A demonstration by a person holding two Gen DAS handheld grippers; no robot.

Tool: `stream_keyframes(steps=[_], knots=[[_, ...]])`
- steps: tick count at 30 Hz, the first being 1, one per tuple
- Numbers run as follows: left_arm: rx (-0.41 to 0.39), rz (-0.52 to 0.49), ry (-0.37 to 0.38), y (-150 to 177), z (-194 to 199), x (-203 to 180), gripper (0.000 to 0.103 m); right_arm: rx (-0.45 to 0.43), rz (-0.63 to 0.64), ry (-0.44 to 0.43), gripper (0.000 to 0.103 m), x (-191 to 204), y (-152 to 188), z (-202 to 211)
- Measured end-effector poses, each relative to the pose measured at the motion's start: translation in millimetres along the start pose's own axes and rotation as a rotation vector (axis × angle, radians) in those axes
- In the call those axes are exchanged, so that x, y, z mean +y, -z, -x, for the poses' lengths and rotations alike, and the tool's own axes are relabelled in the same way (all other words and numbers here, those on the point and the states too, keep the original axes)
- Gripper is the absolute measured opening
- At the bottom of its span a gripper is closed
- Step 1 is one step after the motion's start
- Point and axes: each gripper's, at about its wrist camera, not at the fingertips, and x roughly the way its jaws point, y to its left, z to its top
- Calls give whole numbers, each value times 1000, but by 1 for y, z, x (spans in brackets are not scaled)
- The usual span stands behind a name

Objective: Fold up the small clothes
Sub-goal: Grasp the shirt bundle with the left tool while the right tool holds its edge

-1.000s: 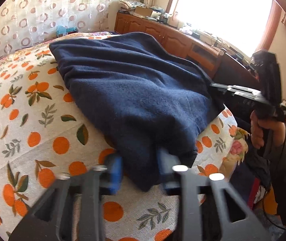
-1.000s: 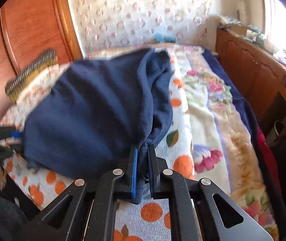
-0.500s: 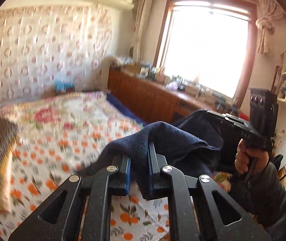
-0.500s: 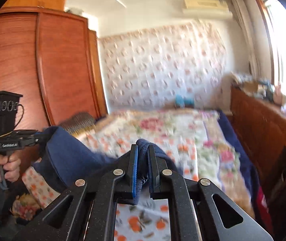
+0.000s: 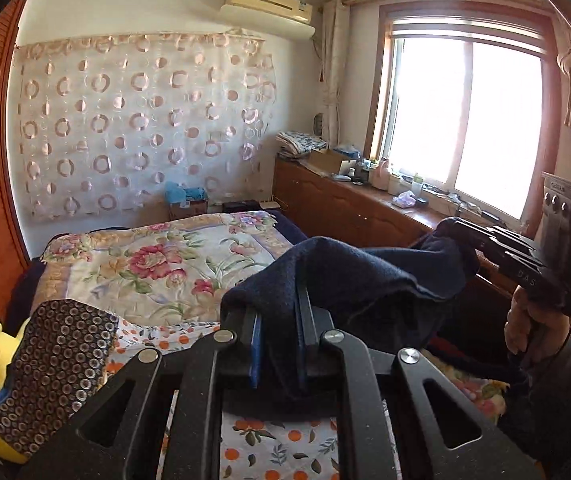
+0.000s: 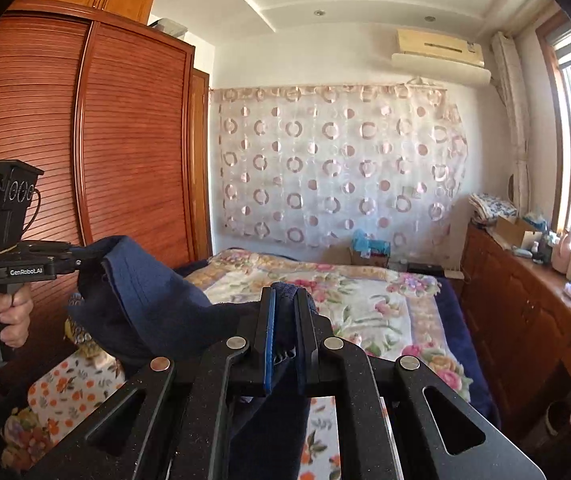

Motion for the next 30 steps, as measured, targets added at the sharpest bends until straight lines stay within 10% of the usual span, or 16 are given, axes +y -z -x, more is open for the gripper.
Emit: stream_keyframes(steps=[6, 16, 30], knots=[[104, -17, -27, 73, -8, 6, 14, 55, 31, -23, 8, 30, 46, -14], [399, 50, -4, 256, -41, -4, 14, 424, -50, -130, 8, 60, 231, -30], [422, 127, -18, 294, -26, 0, 16, 504, -123, -153, 8, 51, 260, -42]])
